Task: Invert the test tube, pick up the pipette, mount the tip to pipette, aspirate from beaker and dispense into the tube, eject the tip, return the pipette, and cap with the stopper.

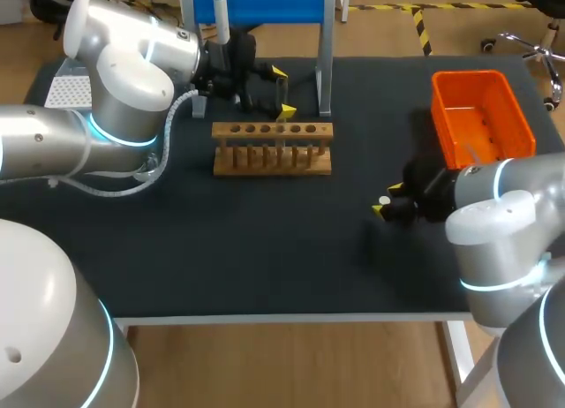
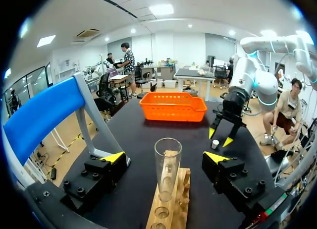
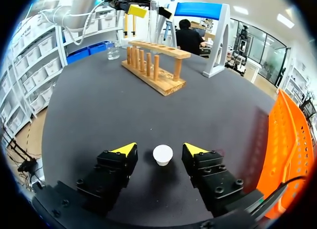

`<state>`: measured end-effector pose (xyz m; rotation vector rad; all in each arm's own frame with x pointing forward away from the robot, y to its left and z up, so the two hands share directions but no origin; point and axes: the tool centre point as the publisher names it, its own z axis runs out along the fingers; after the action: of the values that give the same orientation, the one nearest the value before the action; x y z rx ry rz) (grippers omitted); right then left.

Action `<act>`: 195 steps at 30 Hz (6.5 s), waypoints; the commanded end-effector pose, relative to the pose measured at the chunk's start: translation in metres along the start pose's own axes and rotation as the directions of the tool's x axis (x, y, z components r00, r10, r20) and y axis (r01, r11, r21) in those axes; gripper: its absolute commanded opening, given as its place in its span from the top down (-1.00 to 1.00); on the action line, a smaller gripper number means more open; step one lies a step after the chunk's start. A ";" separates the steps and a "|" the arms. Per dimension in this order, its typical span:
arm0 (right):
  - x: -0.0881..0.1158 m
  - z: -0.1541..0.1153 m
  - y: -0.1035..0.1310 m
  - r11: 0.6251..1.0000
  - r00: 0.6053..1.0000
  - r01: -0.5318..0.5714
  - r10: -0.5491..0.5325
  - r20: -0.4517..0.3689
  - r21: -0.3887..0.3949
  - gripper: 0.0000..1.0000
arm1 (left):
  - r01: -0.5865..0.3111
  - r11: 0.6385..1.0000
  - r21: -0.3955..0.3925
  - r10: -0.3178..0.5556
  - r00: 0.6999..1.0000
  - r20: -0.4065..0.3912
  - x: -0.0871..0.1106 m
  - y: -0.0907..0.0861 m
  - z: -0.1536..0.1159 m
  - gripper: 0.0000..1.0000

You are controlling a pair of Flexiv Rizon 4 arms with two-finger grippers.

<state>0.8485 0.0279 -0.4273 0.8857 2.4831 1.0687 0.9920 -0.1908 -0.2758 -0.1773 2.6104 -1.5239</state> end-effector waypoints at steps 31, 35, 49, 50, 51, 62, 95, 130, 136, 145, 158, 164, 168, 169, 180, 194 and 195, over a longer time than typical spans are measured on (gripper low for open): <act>0.001 0.004 0.001 1.000 1.000 -0.007 0.007 0.020 0.004 0.07 | -0.001 1.000 0.004 0.001 1.000 0.002 0.000 0.001 0.000 -1.00; 0.001 0.004 0.001 1.000 1.000 -0.006 0.006 0.021 0.005 0.07 | -0.001 1.000 0.004 0.001 1.000 0.002 0.000 0.001 0.000 -1.00; 0.001 0.005 0.000 1.000 1.000 -0.009 0.009 0.024 0.009 0.11 | -0.001 1.000 0.004 0.001 1.000 0.002 0.000 0.001 0.000 -1.00; 0.001 0.005 0.000 1.000 1.000 -0.009 0.009 0.024 0.009 0.11 | -0.001 1.000 0.004 0.001 1.000 0.002 0.000 0.001 0.000 -1.00; 0.001 0.005 0.000 1.000 1.000 -0.010 0.009 0.025 0.009 0.11 | -0.001 1.000 0.004 0.001 1.000 0.002 0.000 0.001 0.000 -1.00; 0.000 0.005 -0.001 1.000 0.999 -0.014 0.014 0.033 0.013 0.28 | -0.001 1.000 0.004 0.001 1.000 0.002 0.000 0.001 0.000 -1.00; 0.000 0.005 -0.003 0.999 0.999 -0.022 0.021 0.039 0.028 0.62 | -0.001 1.000 0.004 0.001 1.000 0.002 0.000 0.001 0.000 -1.00; -0.009 -0.012 0.017 0.996 0.996 -0.091 0.091 -0.016 -0.018 1.00 | -0.001 1.000 0.004 0.001 1.000 0.002 0.000 0.001 0.000 -1.00; -0.015 -0.037 0.042 0.992 0.988 -0.107 0.099 -0.120 -0.059 1.00 | -0.001 1.000 0.004 0.001 1.000 0.002 0.000 0.001 0.000 -1.00; -0.025 -0.115 0.095 0.980 0.853 -0.086 -0.021 -0.521 -0.180 1.00 | -0.001 1.000 0.004 0.001 1.000 0.002 0.000 0.001 0.000 -1.00; -0.018 -0.181 0.124 0.965 0.633 0.052 -0.231 -0.739 -0.257 1.00 | -0.001 1.000 0.004 0.001 1.000 0.002 0.000 0.001 0.000 -1.00; -0.012 -0.180 0.131 0.949 0.640 0.242 -0.314 -0.701 -0.204 1.00 | -0.001 1.000 0.004 0.001 1.000 0.002 0.000 0.001 0.000 -1.00; -0.012 -0.175 0.138 0.926 0.659 0.340 -0.359 -0.661 -0.164 1.00 | -0.001 1.000 0.004 0.001 1.000 0.002 0.000 0.001 0.000 -1.00; -0.012 -0.174 0.141 0.923 0.662 0.350 -0.363 -0.656 -0.158 1.00 | -0.001 1.000 0.004 0.001 1.000 0.002 0.000 0.001 0.000 -1.00; -0.014 -0.157 0.171 0.925 0.746 0.366 -0.358 -0.561 -0.104 1.00 | -0.001 1.000 0.004 0.001 1.000 0.002 0.000 0.001 0.000 -1.00; -0.014 -0.144 0.185 0.935 0.802 0.341 -0.344 -0.488 -0.098 1.00 | -0.001 1.000 0.004 0.001 1.000 0.002 0.000 0.001 0.000 -1.00; -0.014 -0.144 0.185 0.935 0.802 0.341 -0.344 -0.488 -0.098 1.00 | -0.001 1.000 0.004 0.001 1.000 0.002 0.000 0.001 0.000 -1.00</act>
<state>0.8700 0.0394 -0.1949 0.1254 2.8920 1.2962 0.9920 -0.1908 -0.2758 -0.1773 2.6104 -1.5239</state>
